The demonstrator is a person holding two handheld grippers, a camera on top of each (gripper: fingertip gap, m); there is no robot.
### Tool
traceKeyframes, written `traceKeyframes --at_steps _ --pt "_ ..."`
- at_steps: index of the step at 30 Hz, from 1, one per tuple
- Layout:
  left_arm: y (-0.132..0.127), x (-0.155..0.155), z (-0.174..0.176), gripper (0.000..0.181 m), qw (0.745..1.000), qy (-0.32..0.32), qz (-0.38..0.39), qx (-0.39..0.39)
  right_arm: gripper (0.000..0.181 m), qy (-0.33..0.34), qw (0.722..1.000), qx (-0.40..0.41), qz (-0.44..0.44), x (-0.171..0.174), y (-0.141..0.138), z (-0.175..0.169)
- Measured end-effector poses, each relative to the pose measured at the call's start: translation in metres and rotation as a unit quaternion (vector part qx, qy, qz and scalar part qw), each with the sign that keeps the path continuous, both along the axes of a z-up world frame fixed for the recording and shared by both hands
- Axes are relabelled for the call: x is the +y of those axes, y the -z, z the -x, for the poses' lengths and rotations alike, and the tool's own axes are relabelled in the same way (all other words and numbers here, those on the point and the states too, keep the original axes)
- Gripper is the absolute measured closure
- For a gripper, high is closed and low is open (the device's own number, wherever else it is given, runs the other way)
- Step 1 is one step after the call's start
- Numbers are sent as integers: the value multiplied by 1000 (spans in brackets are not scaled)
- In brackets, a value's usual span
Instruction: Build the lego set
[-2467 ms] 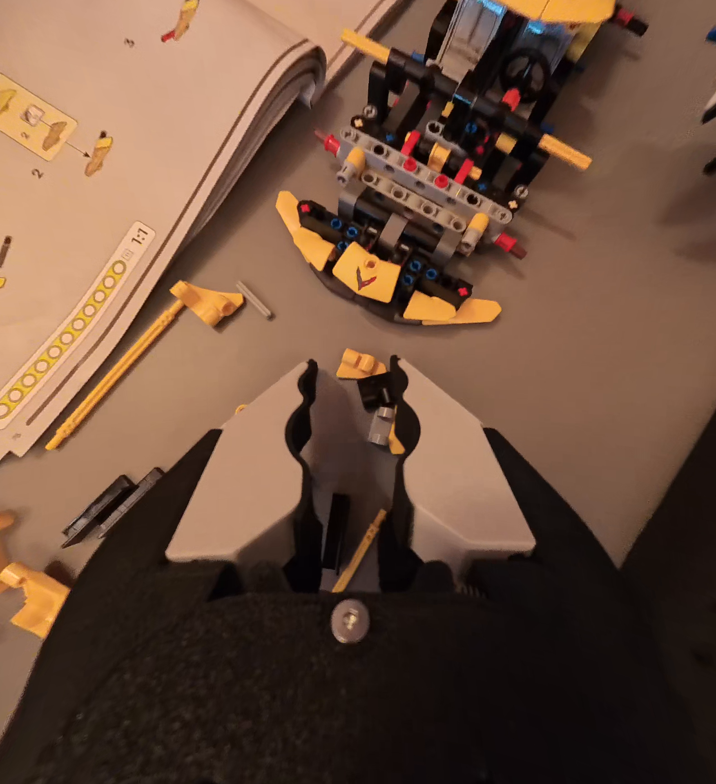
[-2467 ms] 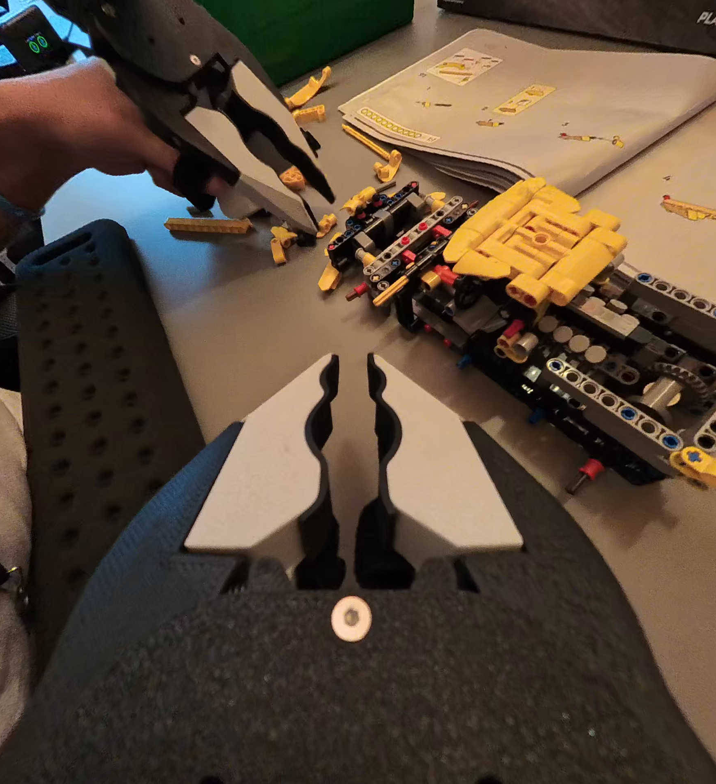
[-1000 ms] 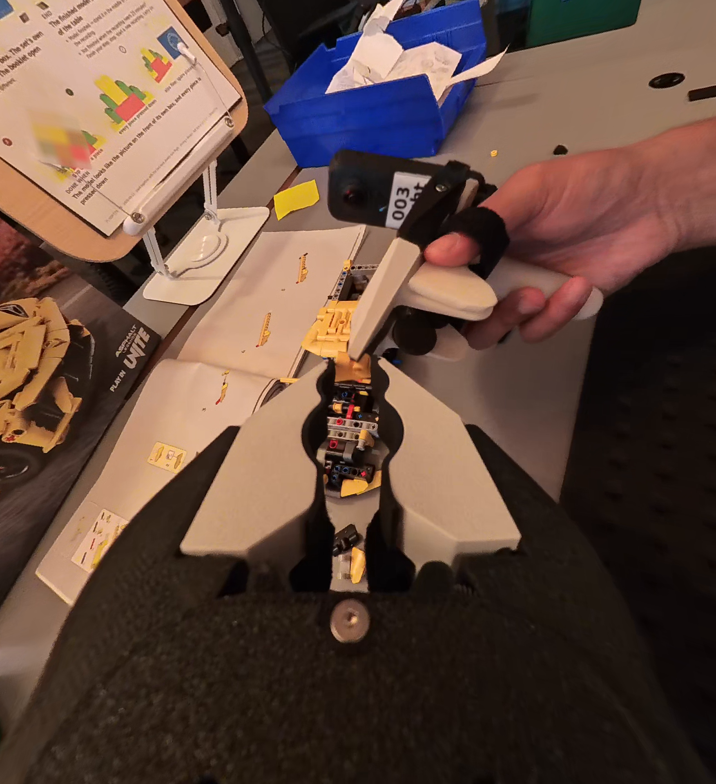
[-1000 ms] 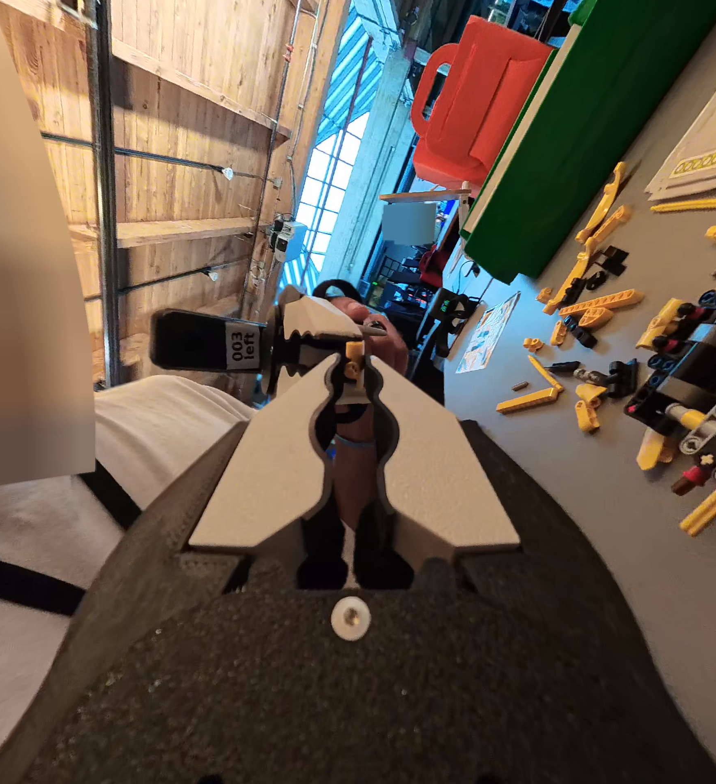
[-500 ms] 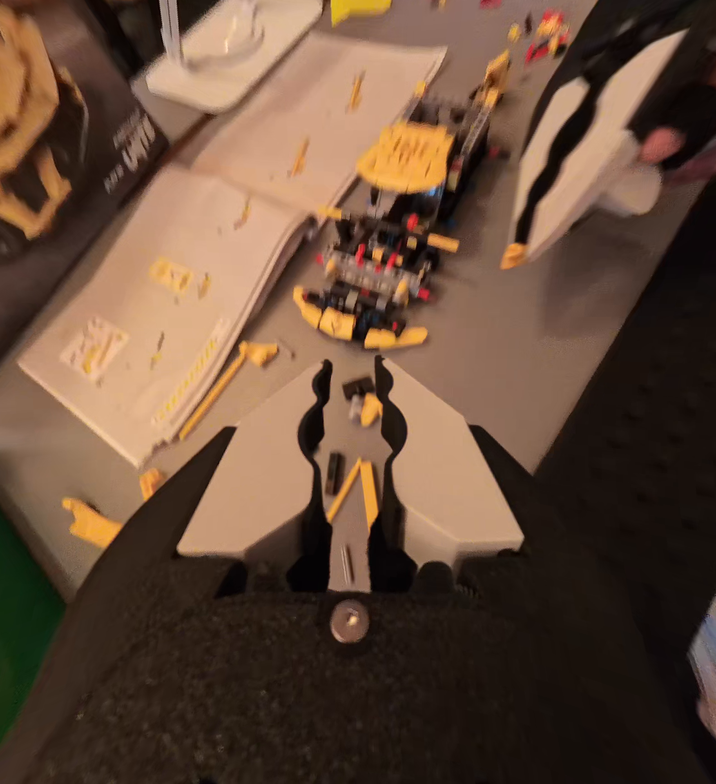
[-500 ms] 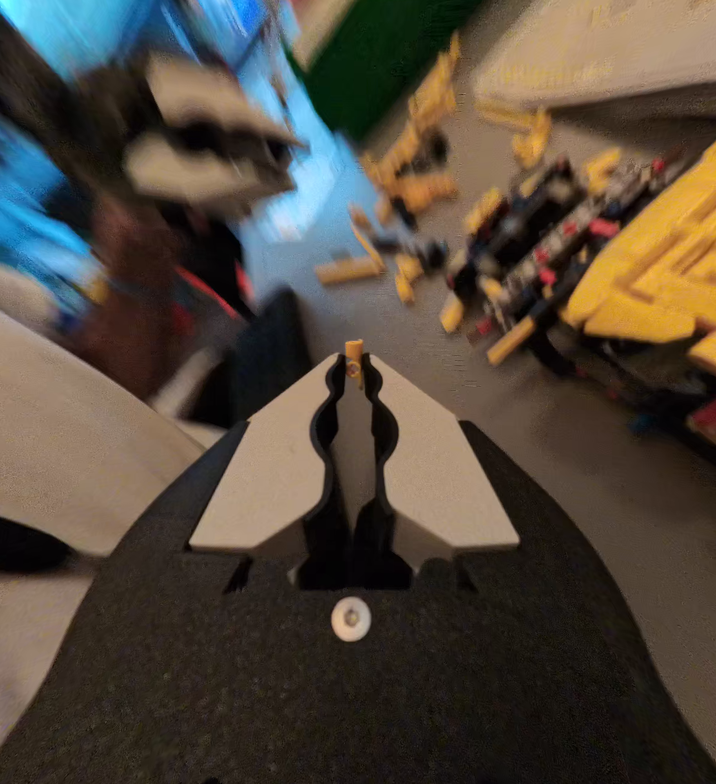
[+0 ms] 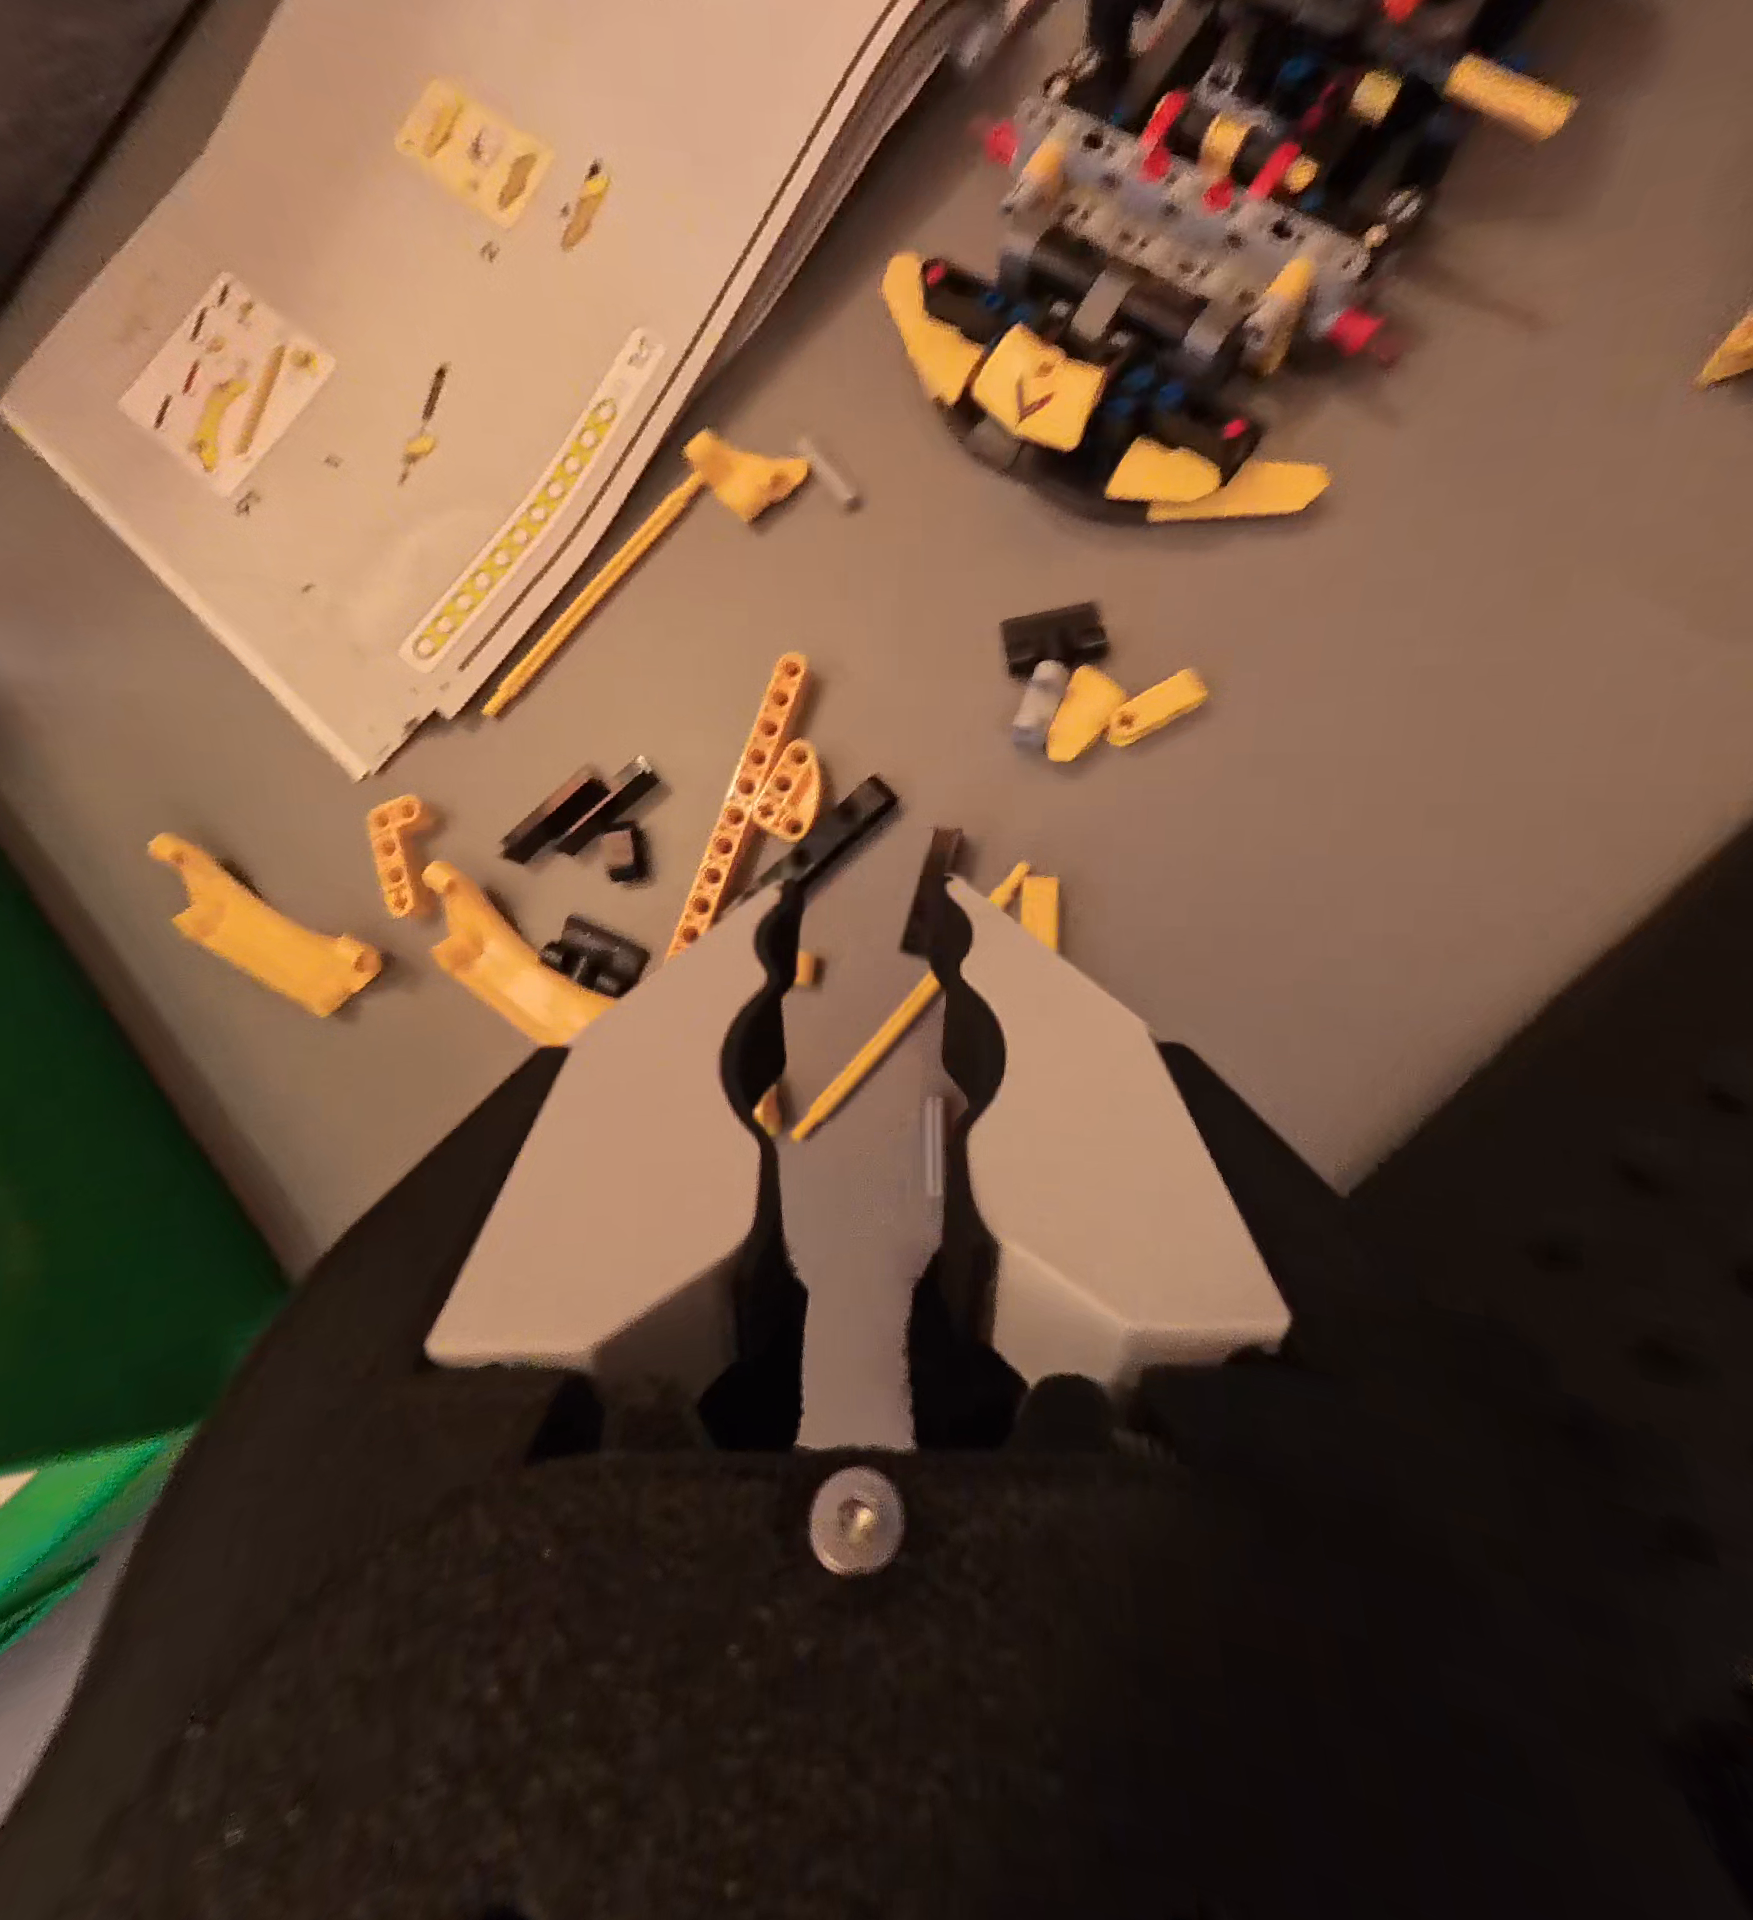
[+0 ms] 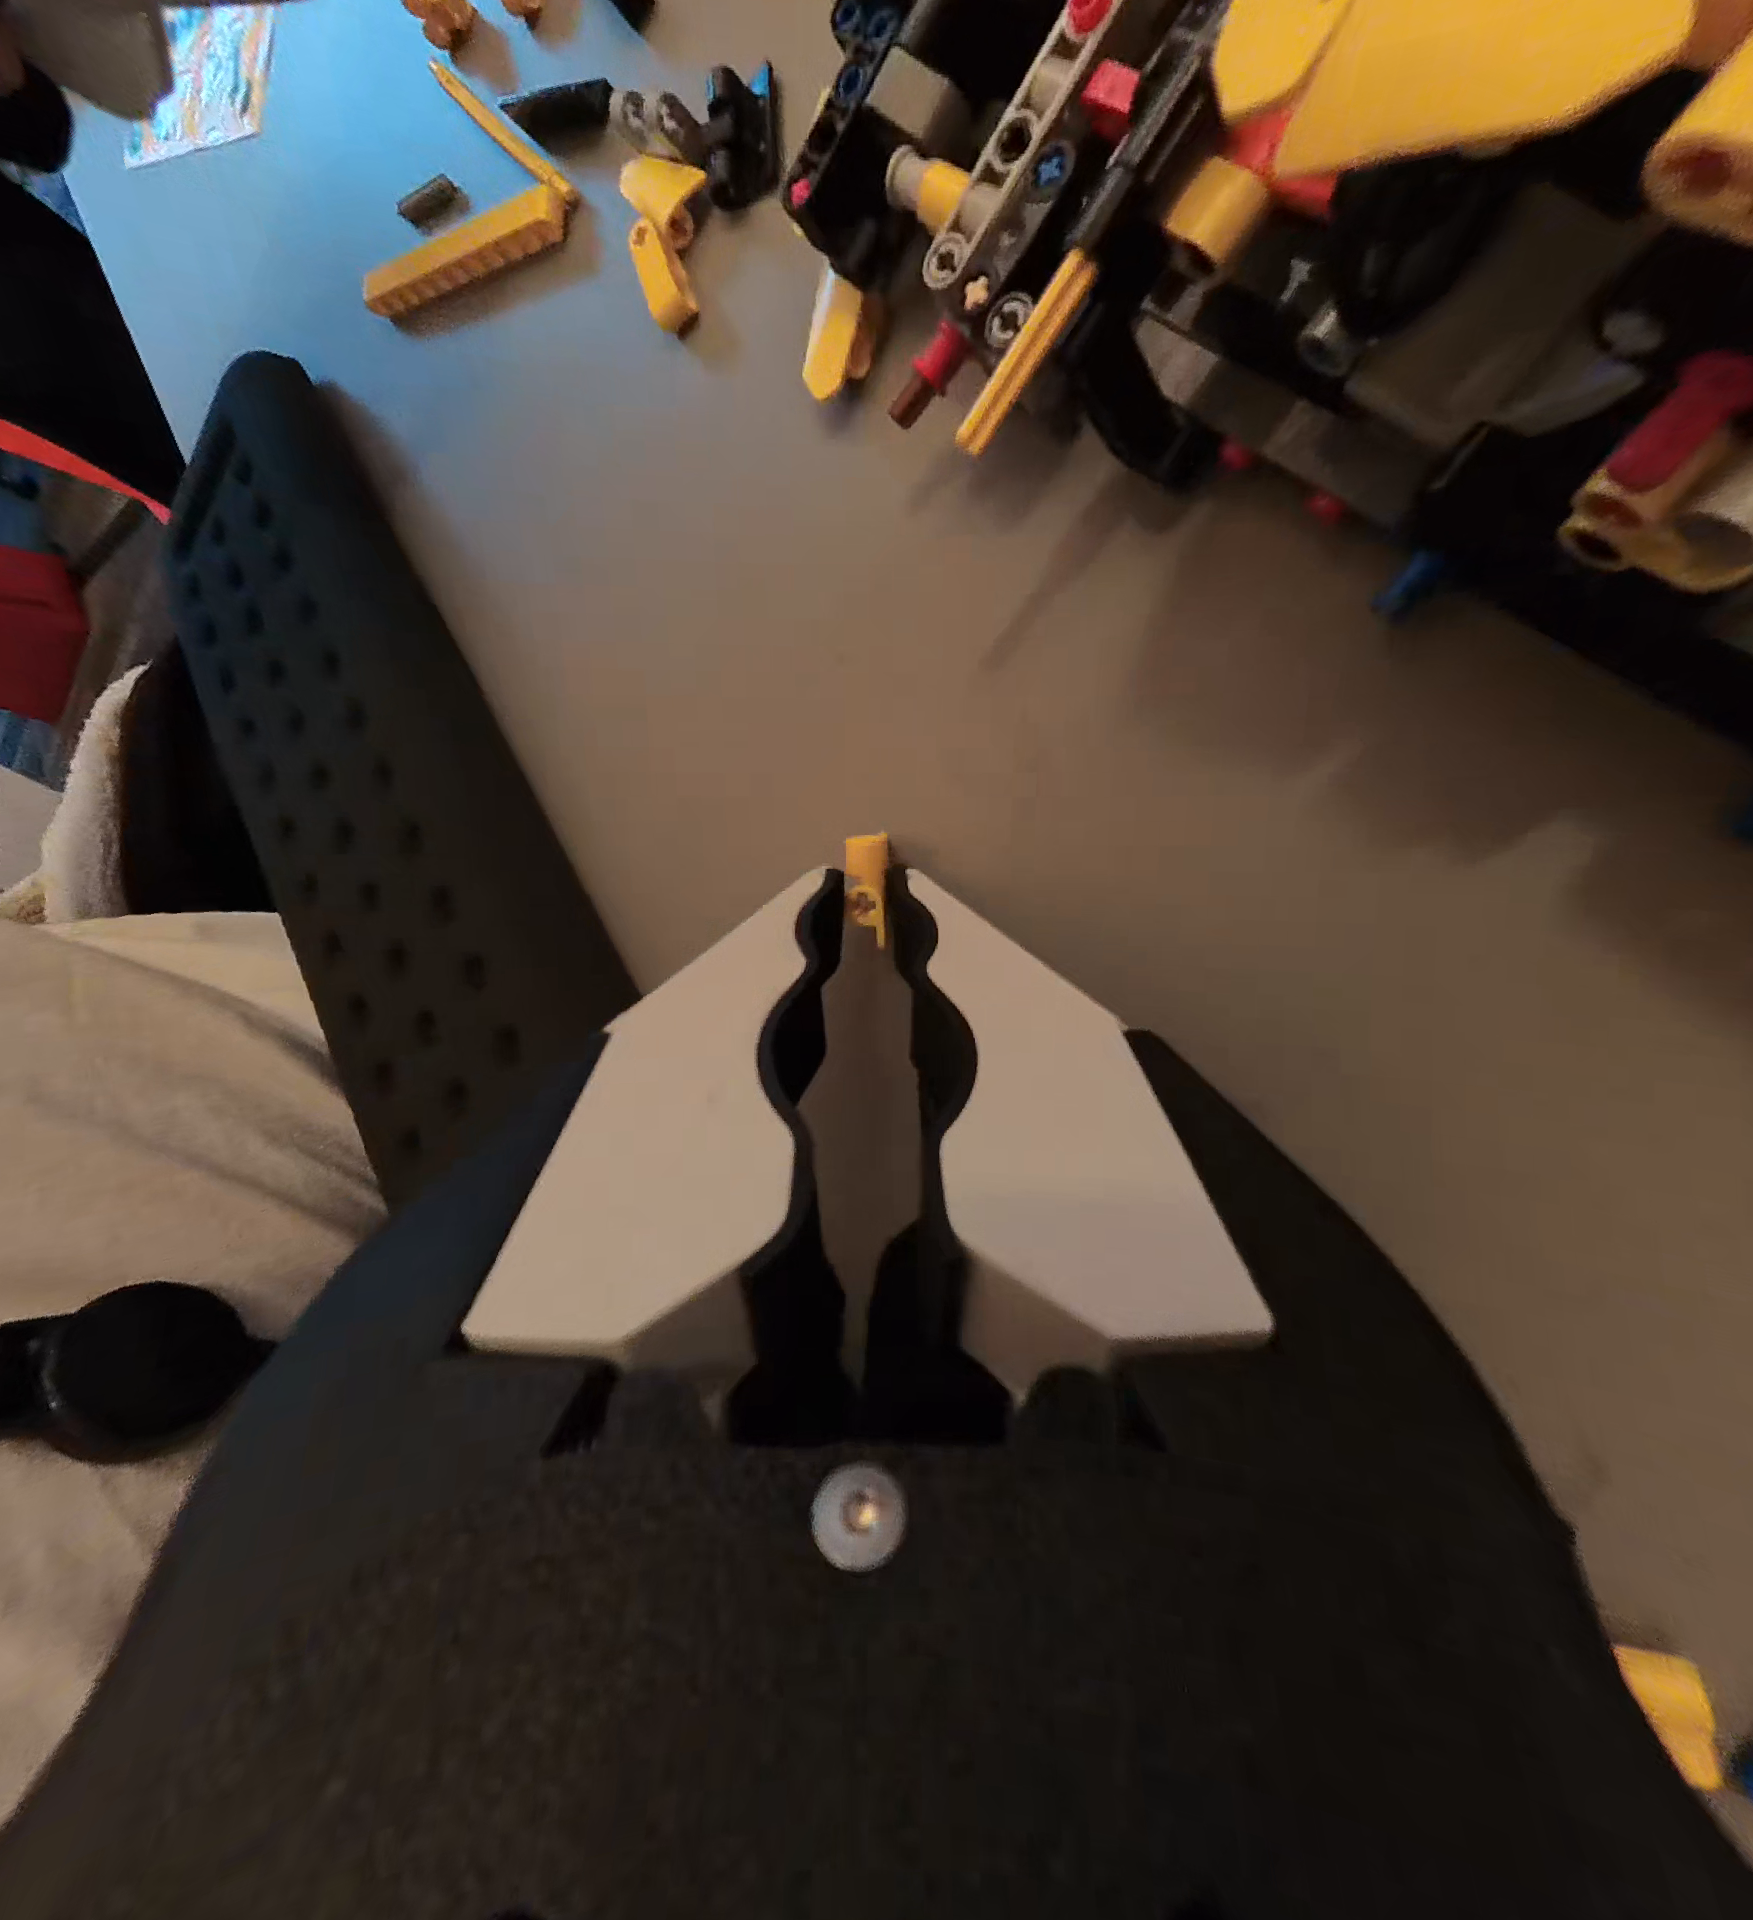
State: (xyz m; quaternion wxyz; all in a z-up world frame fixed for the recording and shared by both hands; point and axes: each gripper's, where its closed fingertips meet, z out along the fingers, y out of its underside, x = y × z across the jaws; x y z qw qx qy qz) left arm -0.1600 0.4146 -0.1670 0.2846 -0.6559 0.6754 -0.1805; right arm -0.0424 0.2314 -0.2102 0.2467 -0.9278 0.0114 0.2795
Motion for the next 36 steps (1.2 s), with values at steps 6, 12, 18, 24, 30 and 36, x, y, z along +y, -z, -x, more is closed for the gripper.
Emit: traceKeyframes --at_steps 6,12,18,24,30,36 --pt "4 23 15 157 999 -51 -8 6 174 -6 999 -34 -13 5 1 -4" --pt "8 38 42 156 997 -74 -5 21 148 9 996 -58 -61 11 -12 -17" --pt "8 36 25 156 1000 -25 -4 -8 150 29 987 -66 -143 18 -38 -29" --pt "23 52 -8 157 996 57 -40 49 153 40 985 -52 -159 19 -48 -27" --pt "39 43 -18 159 989 110 28 97 155 54 984 -42 -162 11 -48 -22" --pt "44 44 -27 174 980 148 10 130 156 66 985 -19 -160 4 -48 -21"
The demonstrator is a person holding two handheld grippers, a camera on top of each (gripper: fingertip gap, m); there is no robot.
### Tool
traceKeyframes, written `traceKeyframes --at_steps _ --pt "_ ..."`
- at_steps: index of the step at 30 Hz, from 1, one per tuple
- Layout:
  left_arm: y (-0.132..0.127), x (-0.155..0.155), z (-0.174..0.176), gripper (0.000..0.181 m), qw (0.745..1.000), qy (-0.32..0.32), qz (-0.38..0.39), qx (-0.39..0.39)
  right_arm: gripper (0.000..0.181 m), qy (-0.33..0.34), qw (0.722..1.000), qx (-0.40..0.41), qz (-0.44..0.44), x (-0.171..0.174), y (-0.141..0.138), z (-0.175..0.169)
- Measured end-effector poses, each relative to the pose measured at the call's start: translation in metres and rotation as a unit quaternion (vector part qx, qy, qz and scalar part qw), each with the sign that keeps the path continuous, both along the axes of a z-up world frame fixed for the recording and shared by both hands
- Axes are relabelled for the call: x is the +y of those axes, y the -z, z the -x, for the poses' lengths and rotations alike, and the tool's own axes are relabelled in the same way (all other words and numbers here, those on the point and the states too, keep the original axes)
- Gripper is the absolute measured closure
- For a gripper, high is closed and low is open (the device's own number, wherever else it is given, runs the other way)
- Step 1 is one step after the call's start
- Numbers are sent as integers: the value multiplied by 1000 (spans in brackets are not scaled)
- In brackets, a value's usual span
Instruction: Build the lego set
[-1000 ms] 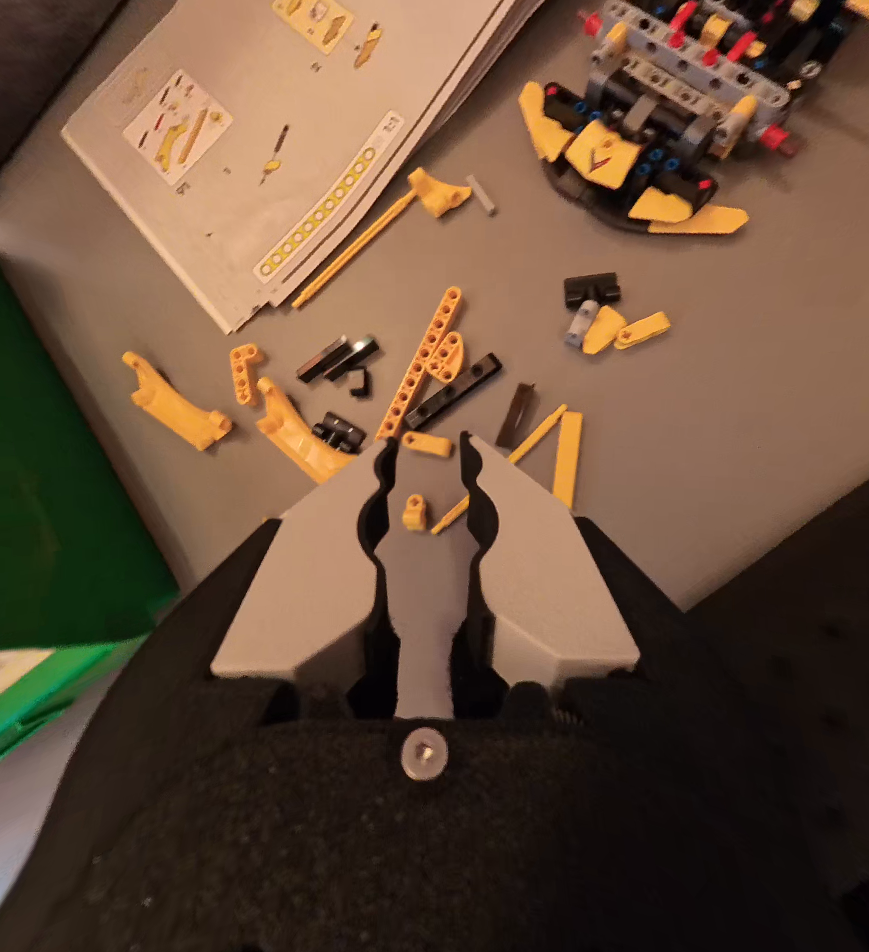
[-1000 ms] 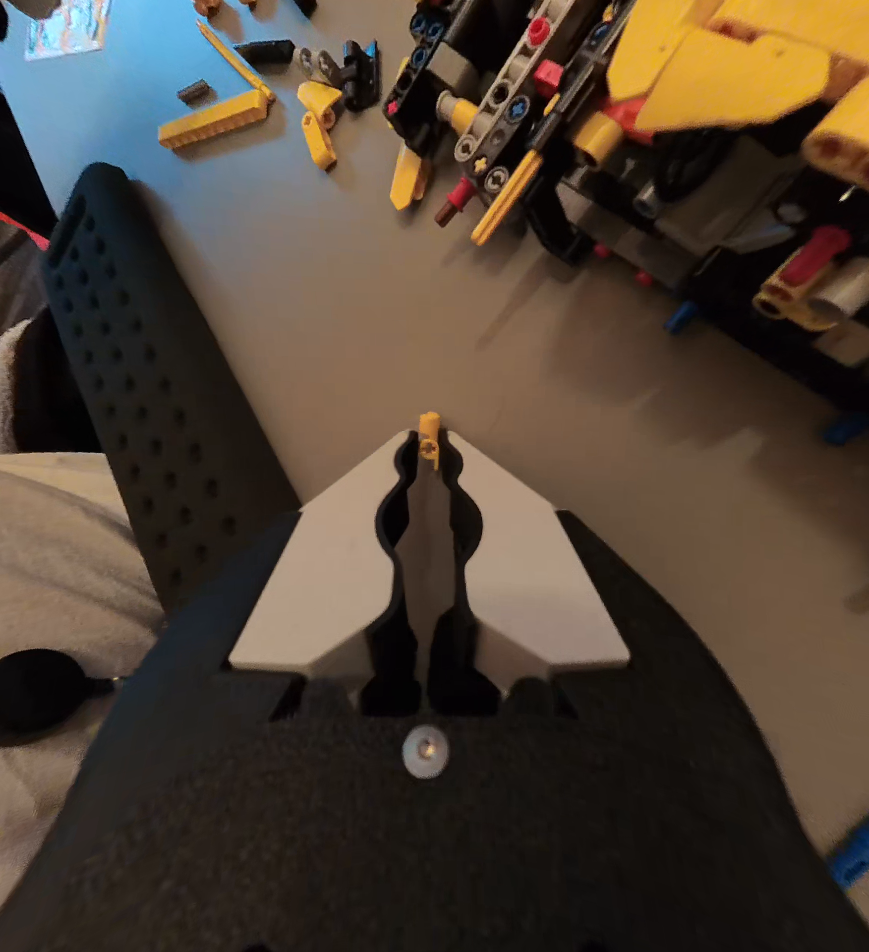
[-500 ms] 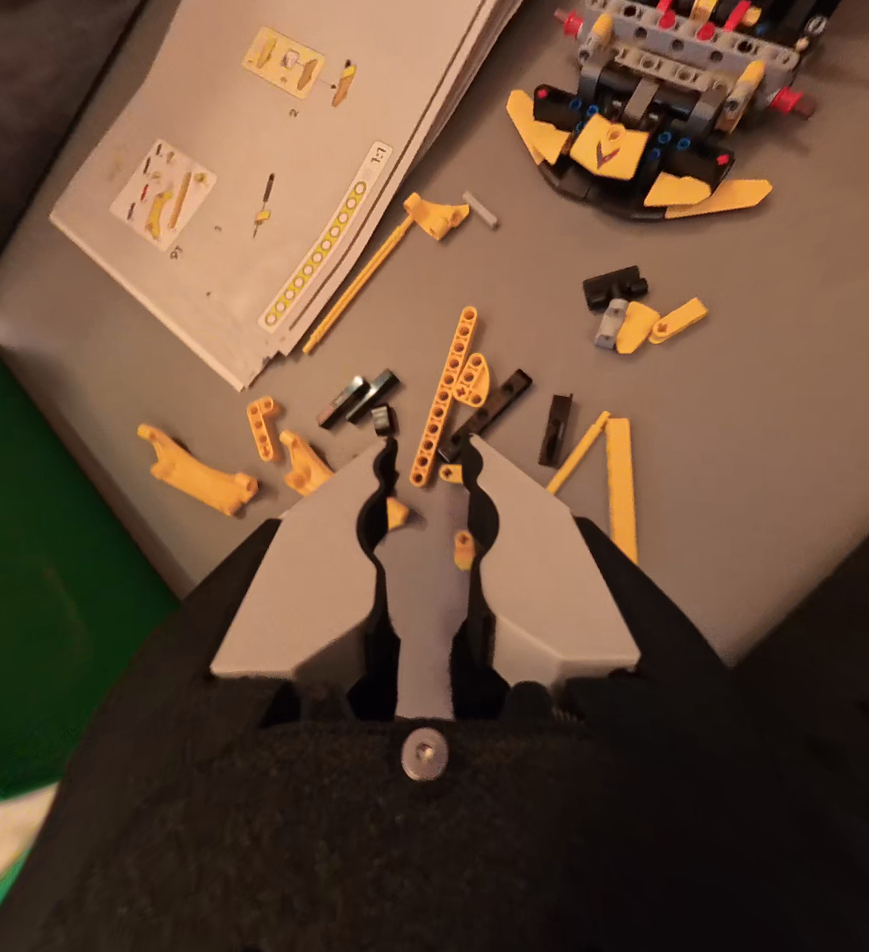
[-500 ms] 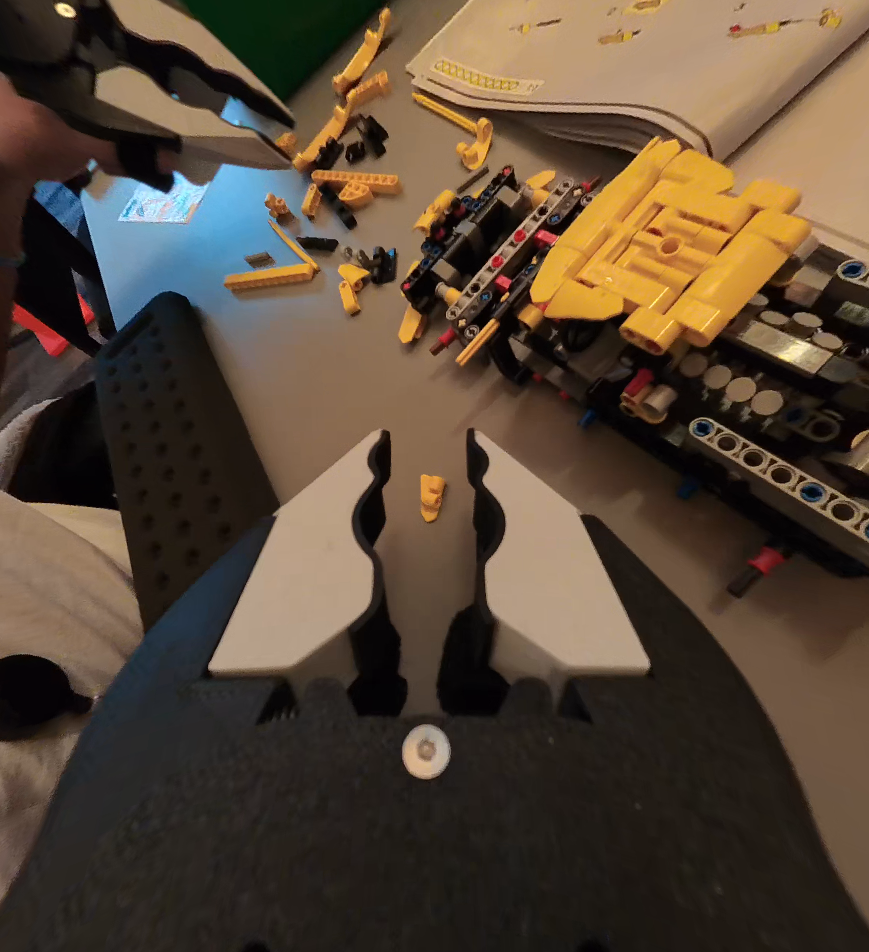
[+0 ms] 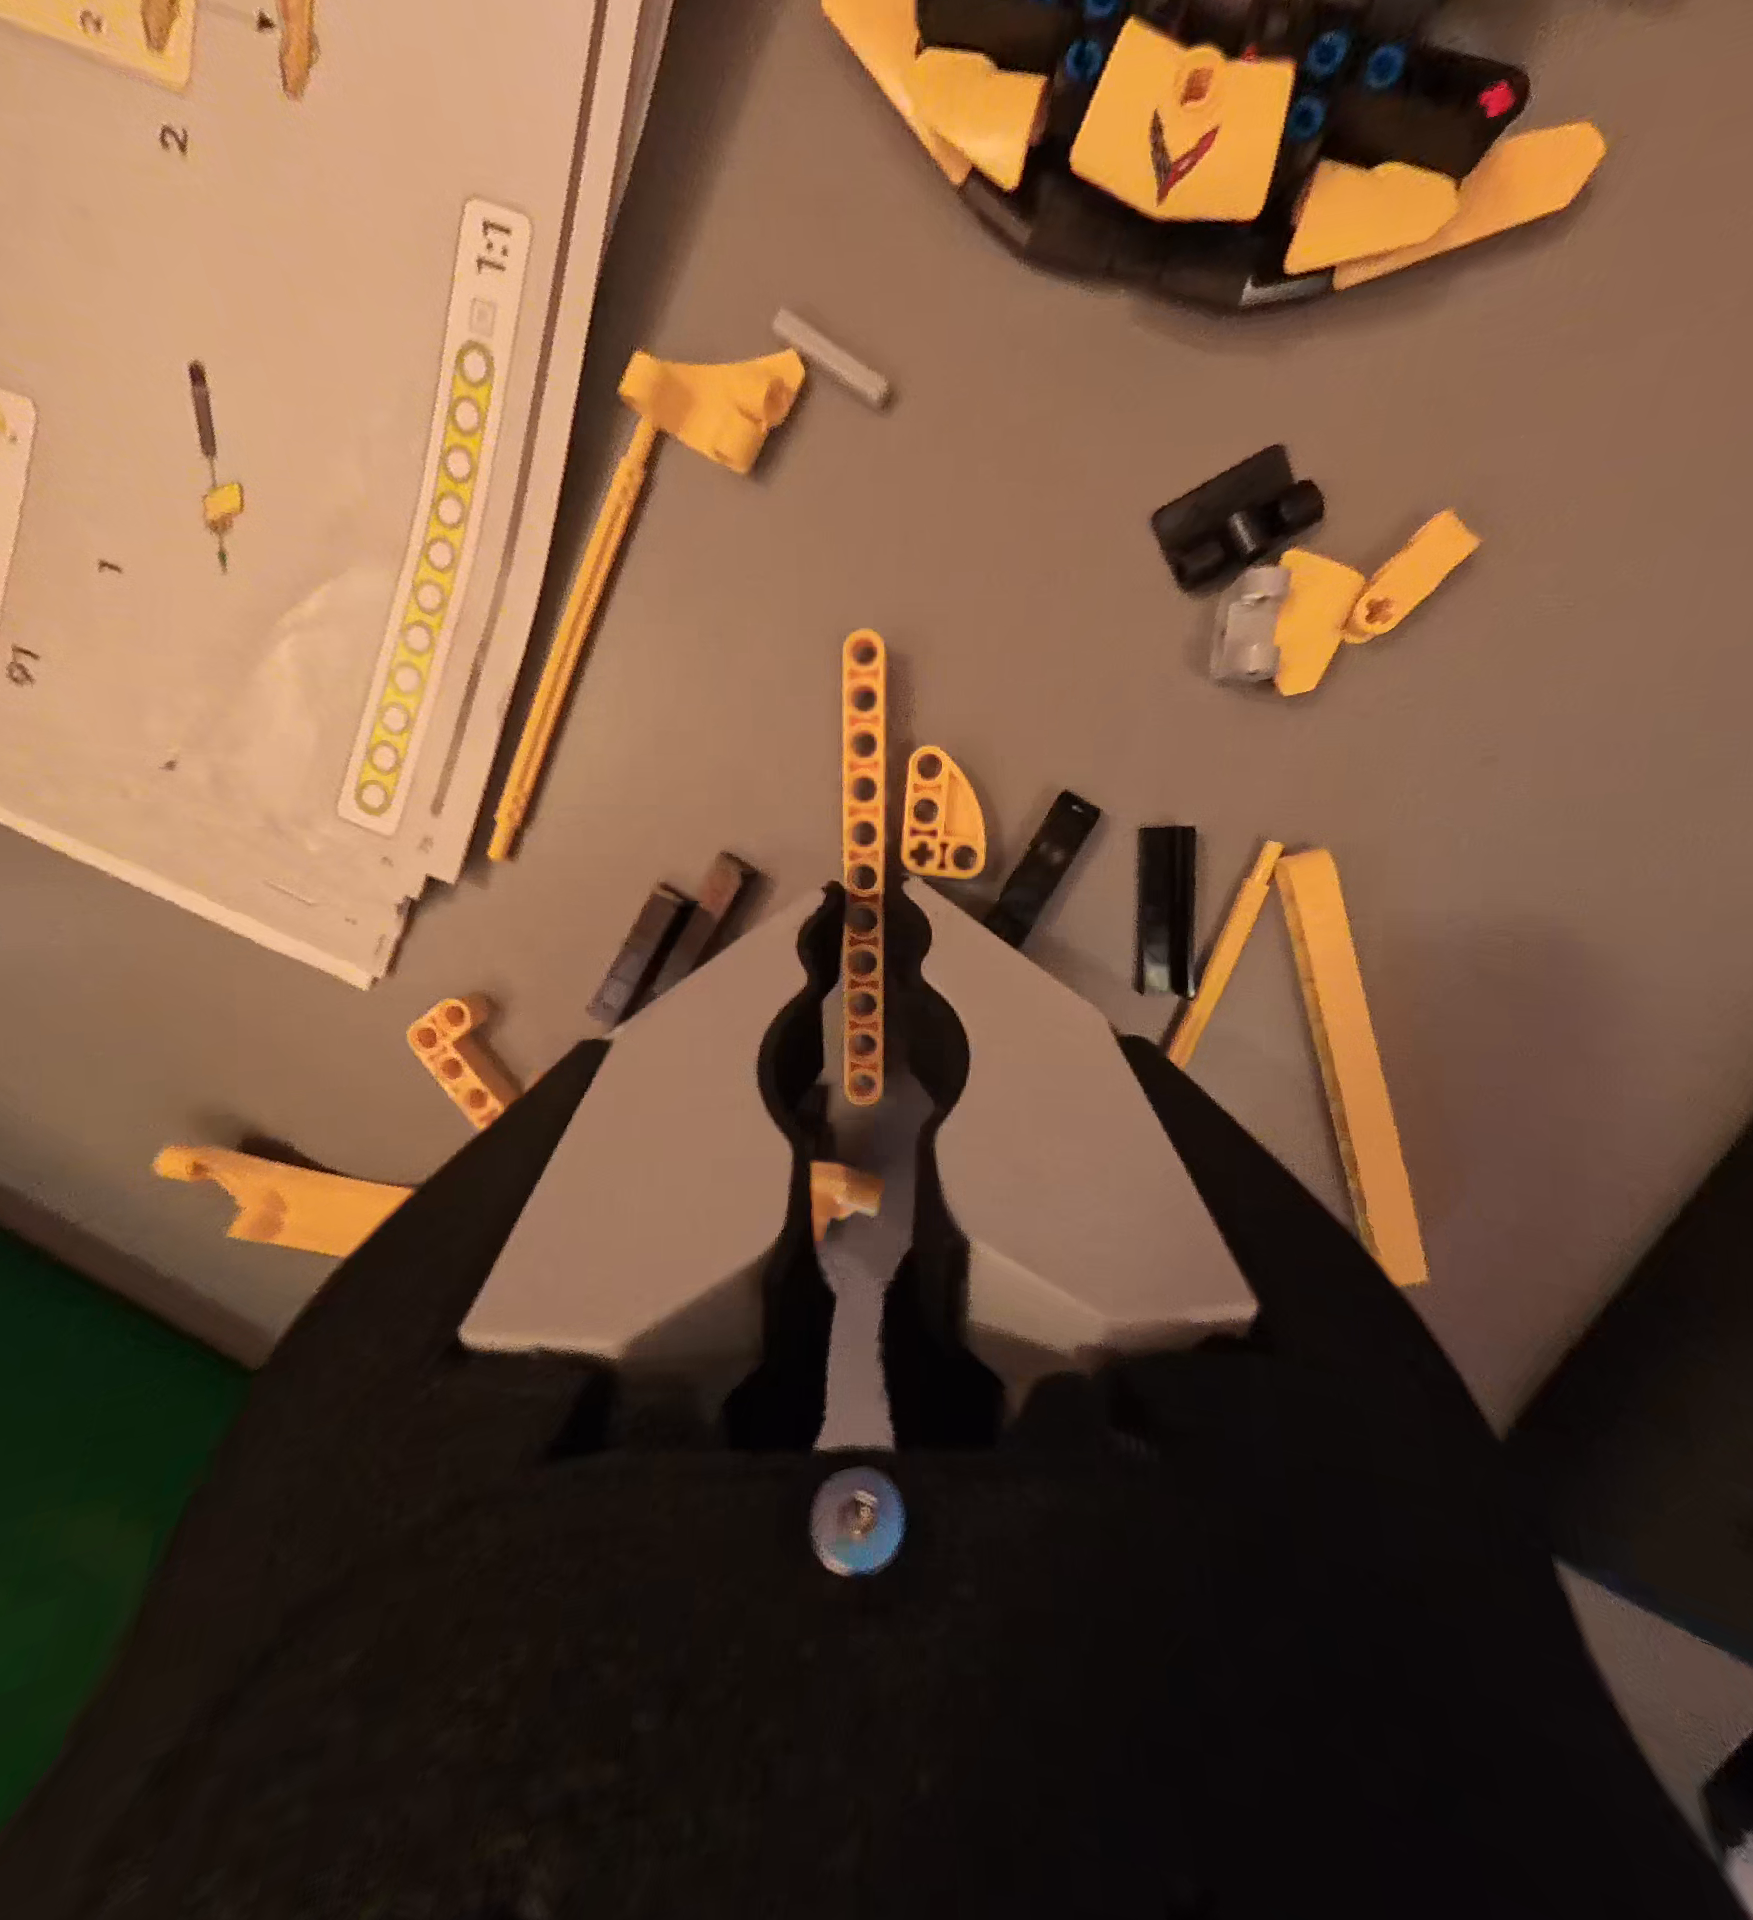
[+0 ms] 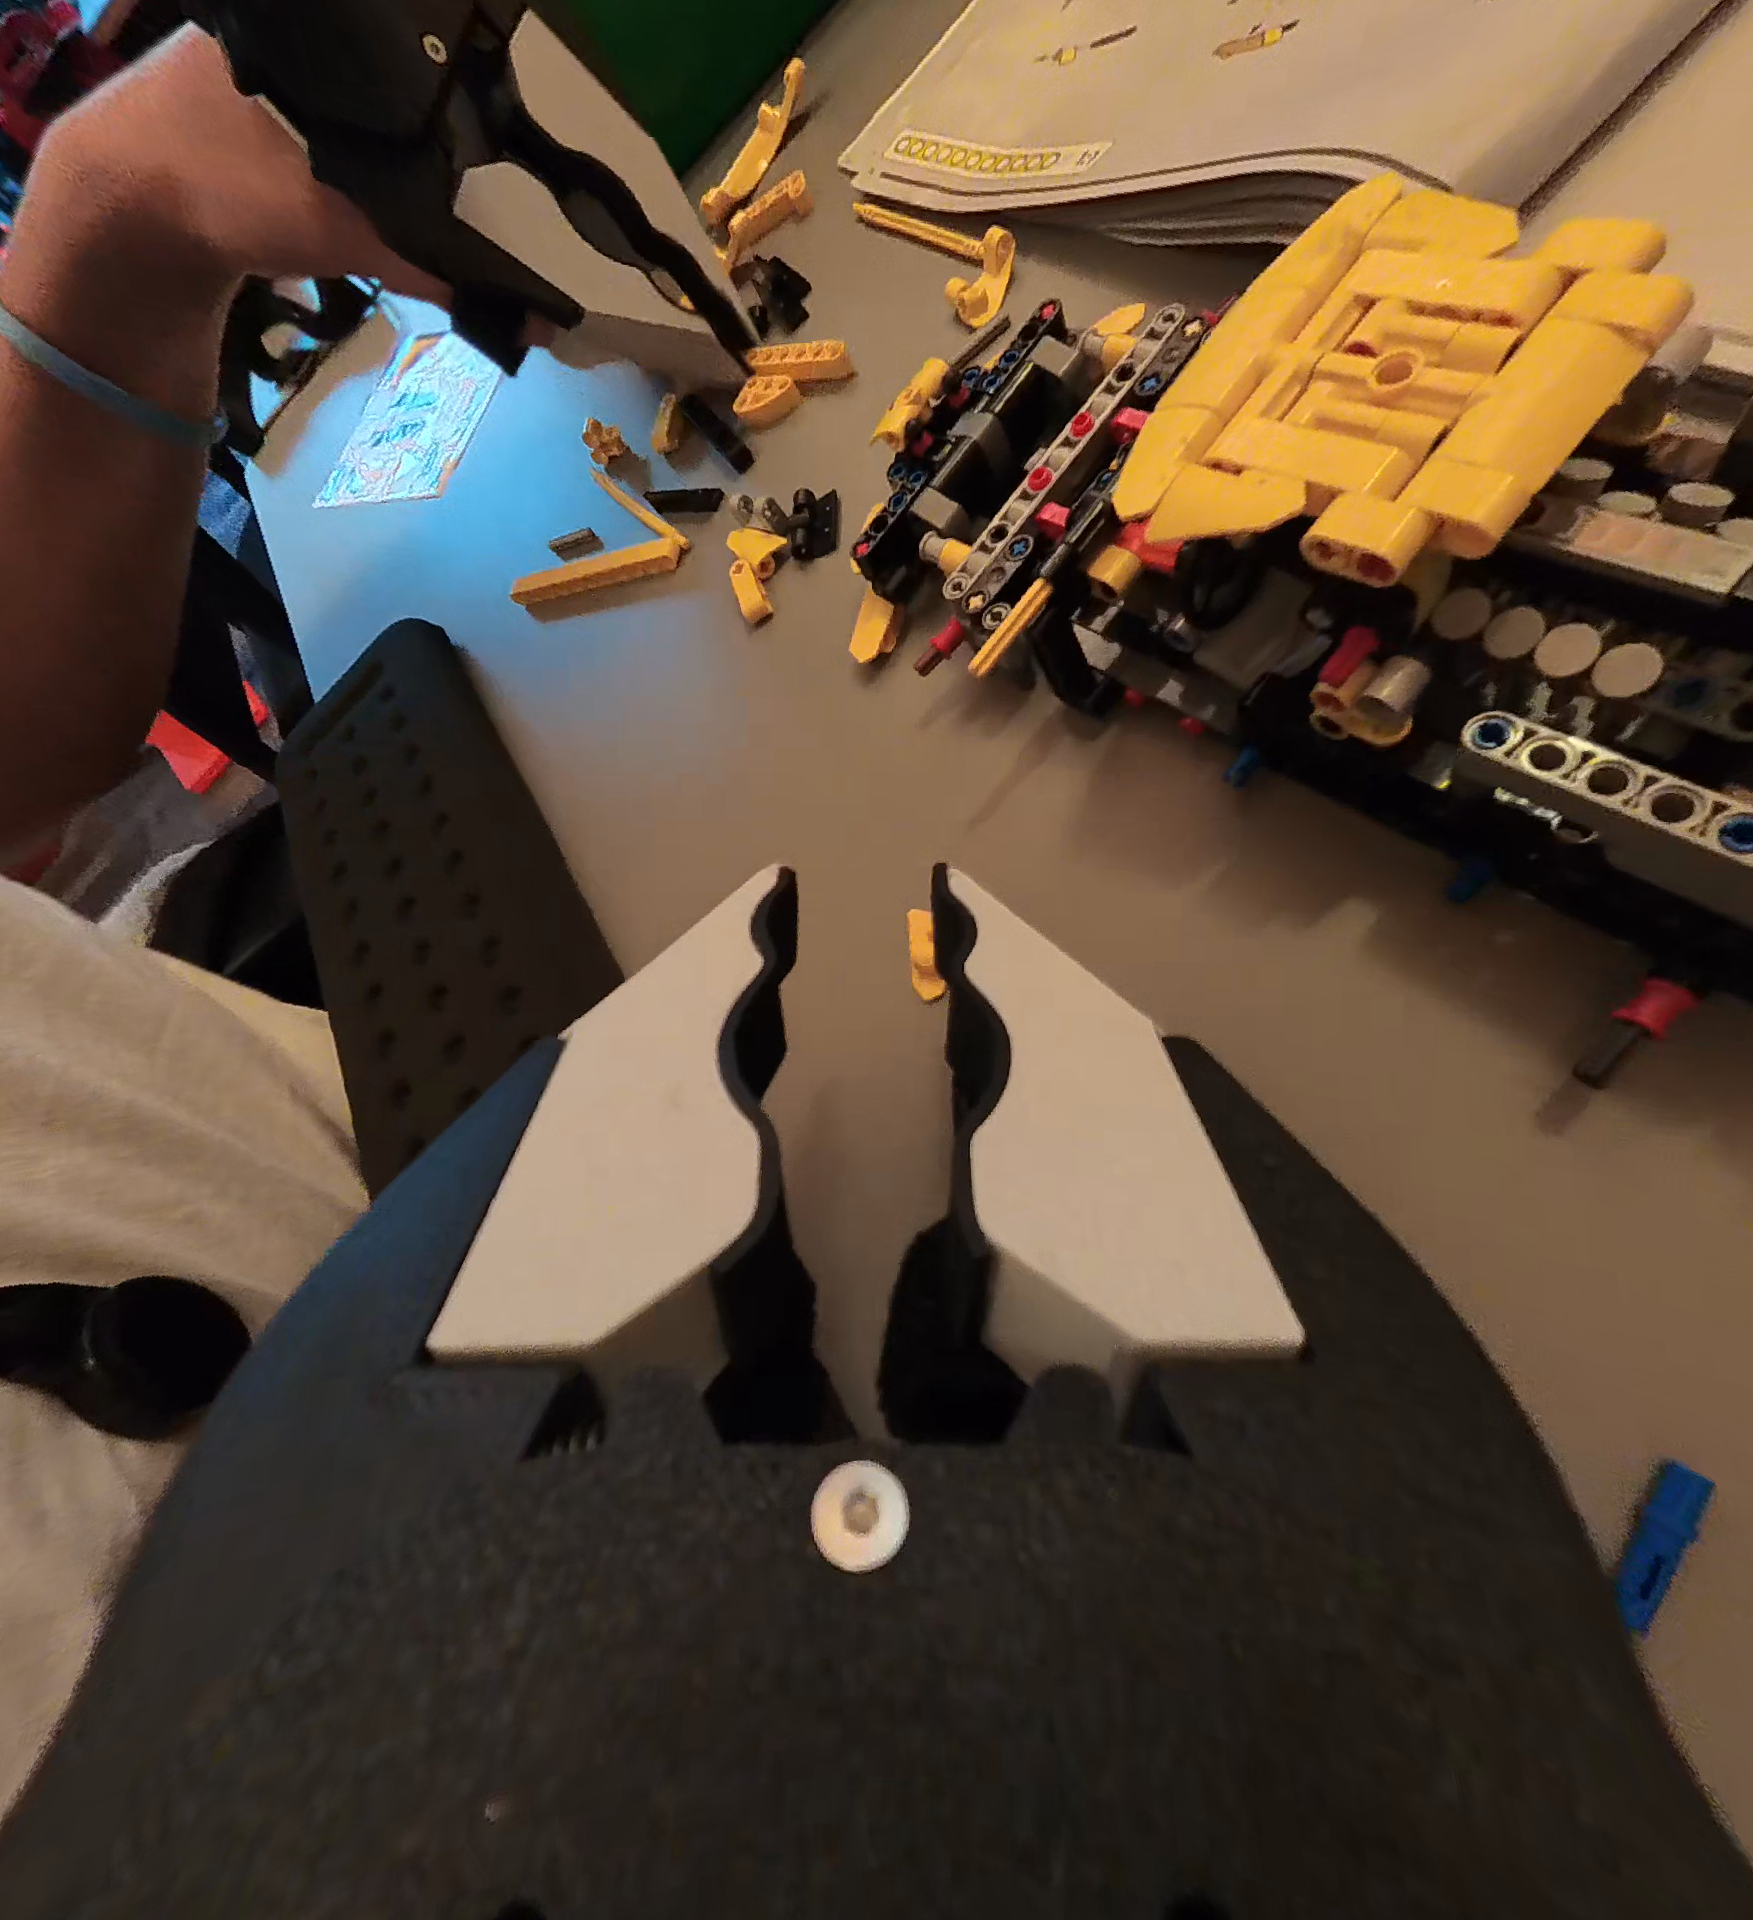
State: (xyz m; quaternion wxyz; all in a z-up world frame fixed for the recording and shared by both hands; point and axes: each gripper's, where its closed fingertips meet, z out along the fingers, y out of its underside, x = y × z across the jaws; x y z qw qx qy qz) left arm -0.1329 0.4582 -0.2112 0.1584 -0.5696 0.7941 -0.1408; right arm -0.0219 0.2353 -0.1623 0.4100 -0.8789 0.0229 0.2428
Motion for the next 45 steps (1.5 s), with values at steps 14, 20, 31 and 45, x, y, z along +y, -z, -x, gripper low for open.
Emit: traceKeyframes --at_steps 14,20,31,45 --pt "-21 62 -82 174 973 189 11 130 160 3 999 11 -40 -3 -22 -2" --pt "1 63 -76 174 960 204 30 188 160 21 999 21 -41 -16 -21 0" --pt "3 62 -75 174 955 199 30 218 160 26 999 24 -33 -22 -22 -5" --pt "4 61 -71 174 955 194 30 221 159 18 999 28 -33 -23 -21 1"
